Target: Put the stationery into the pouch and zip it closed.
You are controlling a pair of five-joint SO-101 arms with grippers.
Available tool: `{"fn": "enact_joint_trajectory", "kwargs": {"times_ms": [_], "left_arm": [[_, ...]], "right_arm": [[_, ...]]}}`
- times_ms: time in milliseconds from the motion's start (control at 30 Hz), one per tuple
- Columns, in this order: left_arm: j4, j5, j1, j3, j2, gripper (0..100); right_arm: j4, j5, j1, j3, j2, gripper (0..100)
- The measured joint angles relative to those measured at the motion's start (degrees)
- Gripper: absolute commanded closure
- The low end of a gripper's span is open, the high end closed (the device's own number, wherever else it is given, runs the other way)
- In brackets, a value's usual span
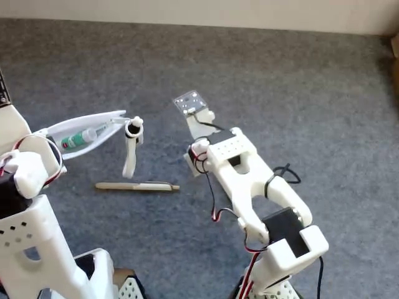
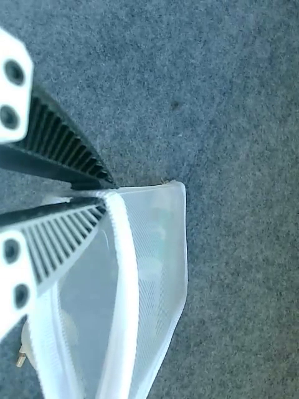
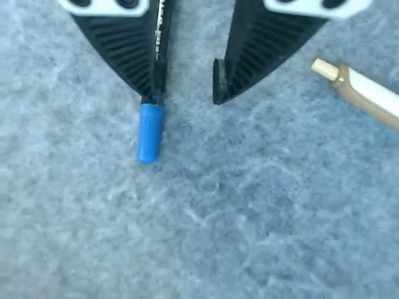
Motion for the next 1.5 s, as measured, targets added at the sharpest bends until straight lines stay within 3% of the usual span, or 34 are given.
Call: {"fn": "enact_joint_trajectory", "kwargs": {"times_ms": [467,667,800,1133,1500], "left_arm": [[-1.4,0.0,-0.1,1.1,-0.2,99],[-1.4,0.0,-0.1,1.1,-0.2,99],[-1.4,0.0,-0.1,1.1,-0.2,99],[-1.4,0.0,-0.1,1.1,-0.2,99],[-1.4,0.0,-0.1,1.1,-0.2,99]], "right_arm": [[-0.4,0.1,1.5,0.0,-1.7,88.2],[-4.1,0.1,3.0,-1.4,5.9,88.5],[-4.1,0.1,3.2,-5.0,9.7,99.3],[-3.0,0.1,3.4,-7.3,11.7,99.5],[2.5,0.1,1.2,-2.0,-0.4,99.5]]}}
